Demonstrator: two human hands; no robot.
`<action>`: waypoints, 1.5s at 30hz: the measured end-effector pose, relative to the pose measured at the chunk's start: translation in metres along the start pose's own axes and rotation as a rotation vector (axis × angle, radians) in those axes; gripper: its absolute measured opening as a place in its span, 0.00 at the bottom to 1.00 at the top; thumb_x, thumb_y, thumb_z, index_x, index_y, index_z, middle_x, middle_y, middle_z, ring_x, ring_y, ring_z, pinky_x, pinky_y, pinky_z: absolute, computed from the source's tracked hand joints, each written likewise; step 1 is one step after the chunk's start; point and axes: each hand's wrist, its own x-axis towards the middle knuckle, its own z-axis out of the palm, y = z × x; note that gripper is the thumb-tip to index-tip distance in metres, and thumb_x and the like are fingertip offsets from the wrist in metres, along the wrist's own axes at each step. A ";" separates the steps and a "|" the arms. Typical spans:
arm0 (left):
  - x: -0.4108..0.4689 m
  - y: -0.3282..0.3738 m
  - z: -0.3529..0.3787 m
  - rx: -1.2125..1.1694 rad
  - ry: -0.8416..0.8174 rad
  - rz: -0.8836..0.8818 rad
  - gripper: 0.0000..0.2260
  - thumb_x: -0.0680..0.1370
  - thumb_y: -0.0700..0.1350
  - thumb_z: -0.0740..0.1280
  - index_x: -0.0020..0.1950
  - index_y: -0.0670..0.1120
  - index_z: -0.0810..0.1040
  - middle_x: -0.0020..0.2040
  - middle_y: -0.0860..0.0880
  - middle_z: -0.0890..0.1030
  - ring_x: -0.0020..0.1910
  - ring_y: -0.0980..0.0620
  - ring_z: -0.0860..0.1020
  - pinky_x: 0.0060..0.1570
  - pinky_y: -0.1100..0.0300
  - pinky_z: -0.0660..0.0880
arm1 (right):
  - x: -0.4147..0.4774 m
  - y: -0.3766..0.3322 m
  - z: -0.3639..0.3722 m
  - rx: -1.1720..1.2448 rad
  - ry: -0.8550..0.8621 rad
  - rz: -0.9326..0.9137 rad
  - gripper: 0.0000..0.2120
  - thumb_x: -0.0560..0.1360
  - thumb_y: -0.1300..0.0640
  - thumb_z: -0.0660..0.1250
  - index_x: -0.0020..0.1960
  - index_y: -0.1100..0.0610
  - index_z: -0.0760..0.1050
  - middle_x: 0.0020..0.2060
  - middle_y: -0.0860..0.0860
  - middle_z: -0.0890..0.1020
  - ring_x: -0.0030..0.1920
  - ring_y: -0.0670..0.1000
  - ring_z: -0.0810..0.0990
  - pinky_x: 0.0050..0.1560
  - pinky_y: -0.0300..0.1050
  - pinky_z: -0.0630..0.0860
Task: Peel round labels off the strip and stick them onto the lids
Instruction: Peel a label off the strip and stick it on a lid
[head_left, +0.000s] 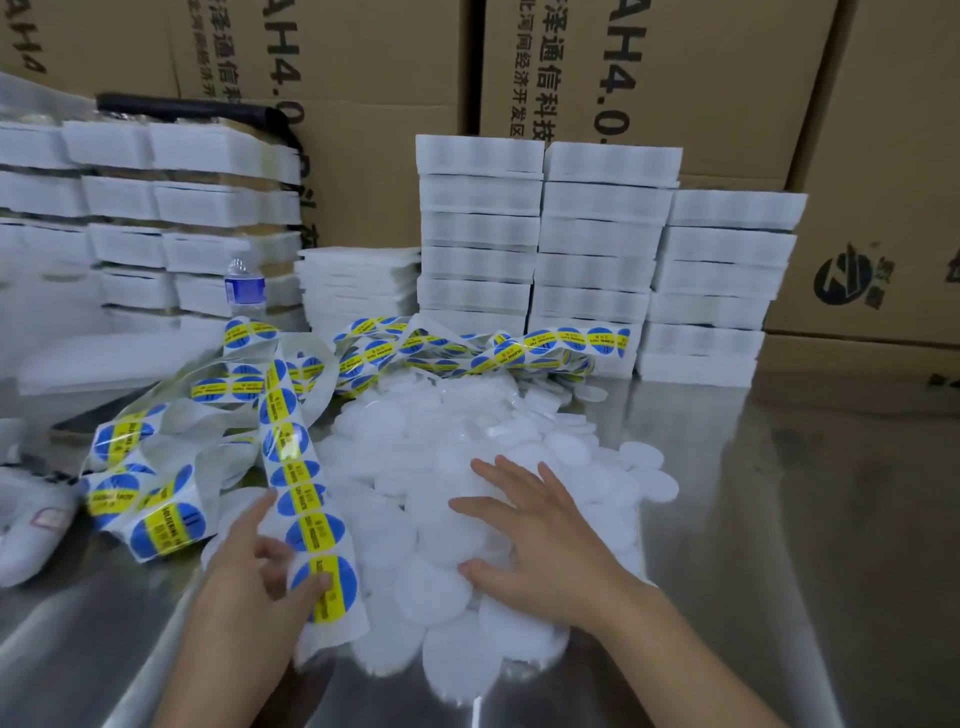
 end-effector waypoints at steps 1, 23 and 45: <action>0.002 0.007 -0.003 -0.044 0.045 0.070 0.35 0.66 0.32 0.76 0.68 0.55 0.69 0.45 0.46 0.75 0.35 0.49 0.76 0.31 0.68 0.73 | 0.000 -0.001 0.000 0.009 0.001 -0.006 0.28 0.74 0.44 0.63 0.72 0.37 0.59 0.75 0.39 0.49 0.74 0.40 0.40 0.71 0.43 0.30; 0.041 0.065 0.085 -0.355 -0.273 0.343 0.14 0.71 0.50 0.73 0.51 0.60 0.72 0.41 0.53 0.76 0.35 0.52 0.81 0.38 0.53 0.78 | 0.009 0.009 -0.010 0.873 0.648 0.298 0.14 0.70 0.61 0.73 0.43 0.41 0.80 0.40 0.42 0.84 0.45 0.40 0.80 0.51 0.38 0.75; 0.038 0.074 0.084 -0.521 -0.594 0.072 0.16 0.80 0.38 0.59 0.52 0.58 0.79 0.39 0.47 0.80 0.33 0.55 0.81 0.35 0.63 0.80 | 0.000 -0.012 -0.012 0.194 0.698 0.086 0.06 0.67 0.53 0.71 0.44 0.47 0.83 0.35 0.39 0.78 0.40 0.47 0.75 0.48 0.45 0.68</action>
